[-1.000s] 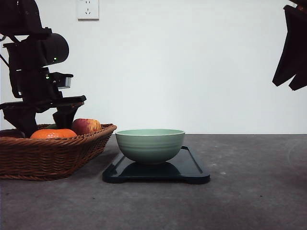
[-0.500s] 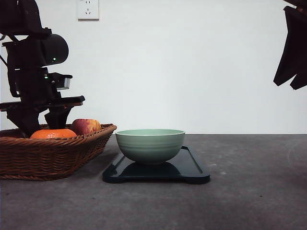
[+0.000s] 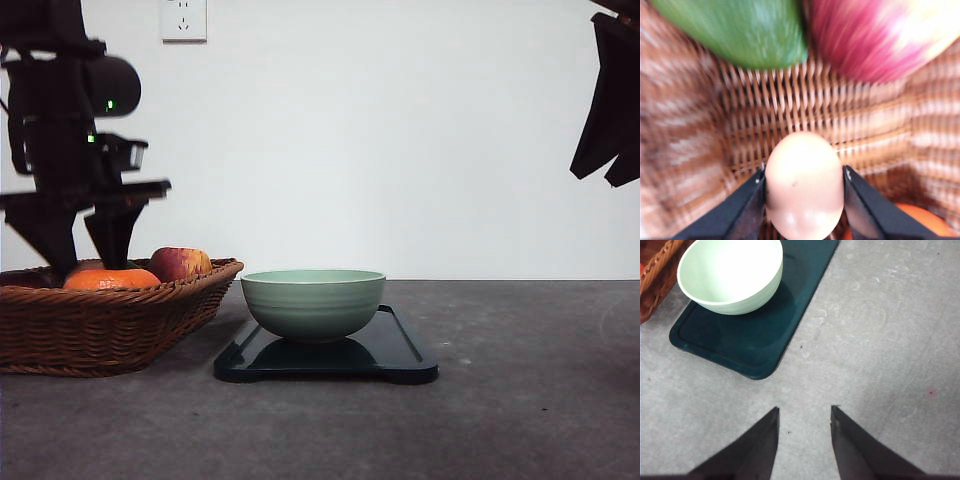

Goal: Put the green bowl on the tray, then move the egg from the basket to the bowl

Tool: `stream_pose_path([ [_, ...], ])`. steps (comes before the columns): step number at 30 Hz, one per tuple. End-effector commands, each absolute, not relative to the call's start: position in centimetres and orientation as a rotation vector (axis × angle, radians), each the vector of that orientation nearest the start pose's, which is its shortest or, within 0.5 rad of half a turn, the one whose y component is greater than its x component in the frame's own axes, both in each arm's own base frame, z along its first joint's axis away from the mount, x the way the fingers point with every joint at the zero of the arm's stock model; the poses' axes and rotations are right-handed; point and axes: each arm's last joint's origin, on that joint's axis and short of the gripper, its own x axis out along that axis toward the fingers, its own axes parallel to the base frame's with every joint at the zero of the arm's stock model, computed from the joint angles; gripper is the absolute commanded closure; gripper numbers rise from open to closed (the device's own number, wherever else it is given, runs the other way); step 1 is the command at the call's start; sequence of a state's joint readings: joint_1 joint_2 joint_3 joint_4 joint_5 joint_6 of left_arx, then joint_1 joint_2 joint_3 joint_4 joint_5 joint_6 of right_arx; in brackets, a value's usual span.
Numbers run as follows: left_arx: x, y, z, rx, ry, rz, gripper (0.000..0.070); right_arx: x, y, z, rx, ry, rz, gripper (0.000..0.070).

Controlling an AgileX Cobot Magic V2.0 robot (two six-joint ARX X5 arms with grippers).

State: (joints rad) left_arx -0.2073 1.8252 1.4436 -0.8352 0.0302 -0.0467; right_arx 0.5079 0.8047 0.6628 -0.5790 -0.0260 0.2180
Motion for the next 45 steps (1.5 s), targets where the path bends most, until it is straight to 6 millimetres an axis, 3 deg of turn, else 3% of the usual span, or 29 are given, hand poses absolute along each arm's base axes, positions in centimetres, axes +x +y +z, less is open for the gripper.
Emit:
stream_pose_path([
  [1,36.4,-7.9,25.2,0.074,1.167,-0.191,0.0547,14.1,8.0,25.6,0.041,0.752,0.431,0.0507],
  [13,34.9,-10.2,33.2,0.064,0.995,-0.321,0.054,14.1,8.0,25.6,0.041,0.746,0.433,0.0507],
  [18,34.5,-12.7,34.7,0.034,0.917,-0.479,0.054,14.1,8.1,25.7,0.042,0.739,0.434,0.0507],
  [32,32.7,-19.7,34.9,0.113,0.801,-0.652,0.054,14.2,8.1,25.8,0.046,0.726,0.438,0.0507],
  [45,34.9,-22.5,29.0,0.181,0.942,-0.645,0.054,14.2,8.1,25.8,0.046,0.727,0.438,0.0507],
])
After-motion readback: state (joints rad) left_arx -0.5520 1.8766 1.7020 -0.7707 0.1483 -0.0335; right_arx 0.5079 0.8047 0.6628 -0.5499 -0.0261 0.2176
